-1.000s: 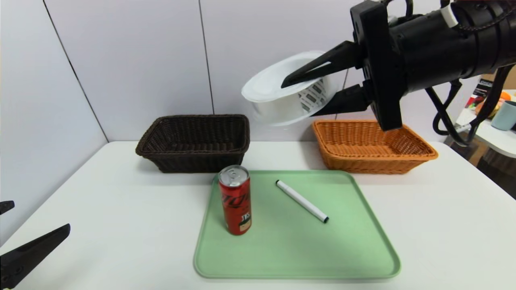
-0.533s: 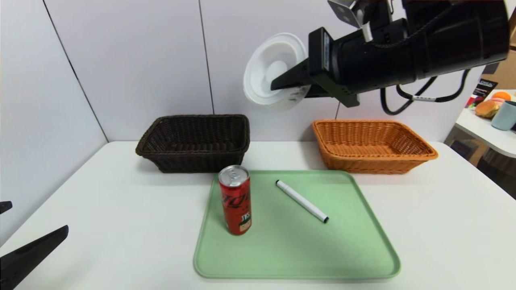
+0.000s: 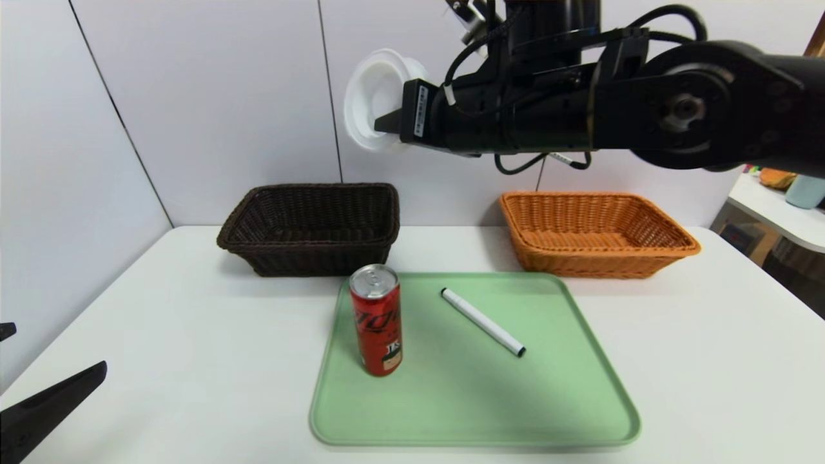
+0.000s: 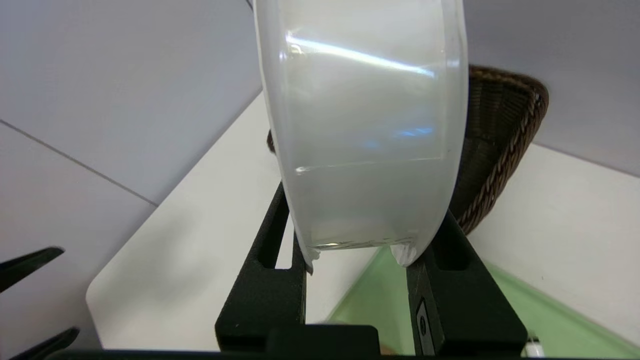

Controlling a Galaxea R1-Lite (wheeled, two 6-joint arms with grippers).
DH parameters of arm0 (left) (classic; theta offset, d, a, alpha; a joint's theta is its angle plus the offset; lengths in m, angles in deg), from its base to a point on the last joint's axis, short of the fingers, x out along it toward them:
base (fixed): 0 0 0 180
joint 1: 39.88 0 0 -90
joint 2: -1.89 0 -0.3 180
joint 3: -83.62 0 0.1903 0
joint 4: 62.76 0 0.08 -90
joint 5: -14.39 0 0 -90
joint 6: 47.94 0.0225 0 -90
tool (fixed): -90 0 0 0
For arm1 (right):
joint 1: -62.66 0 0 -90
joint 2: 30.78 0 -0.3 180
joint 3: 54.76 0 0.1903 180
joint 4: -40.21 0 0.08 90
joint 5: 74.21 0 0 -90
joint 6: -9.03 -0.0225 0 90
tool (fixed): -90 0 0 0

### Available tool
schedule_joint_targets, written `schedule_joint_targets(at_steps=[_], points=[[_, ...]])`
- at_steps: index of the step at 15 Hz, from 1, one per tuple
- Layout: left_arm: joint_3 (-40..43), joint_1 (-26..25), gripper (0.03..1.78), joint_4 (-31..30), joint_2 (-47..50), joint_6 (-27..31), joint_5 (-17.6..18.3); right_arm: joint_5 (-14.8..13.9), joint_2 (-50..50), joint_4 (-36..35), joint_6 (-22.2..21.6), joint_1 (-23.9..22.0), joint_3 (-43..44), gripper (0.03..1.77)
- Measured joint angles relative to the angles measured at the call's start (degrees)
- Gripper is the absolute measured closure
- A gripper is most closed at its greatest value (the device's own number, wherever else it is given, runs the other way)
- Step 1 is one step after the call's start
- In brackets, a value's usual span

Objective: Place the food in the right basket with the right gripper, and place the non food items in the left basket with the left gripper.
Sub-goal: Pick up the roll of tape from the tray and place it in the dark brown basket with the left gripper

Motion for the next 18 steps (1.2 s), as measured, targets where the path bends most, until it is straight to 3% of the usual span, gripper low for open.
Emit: schedule_joint_targets(at_steps=[12, 18], points=[[0.5, 0.0, 0.12, 0.1, -0.4, 0.0, 0.2, 0.3, 13.6, -16.9, 0.3, 0.5, 0.0, 1.25], [-0.7, 0.0, 0.12, -1.7, -3.8, -0.2, -0.3, 0.2, 18.6, -19.4, 2.7, -0.2, 0.3, 1.25]])
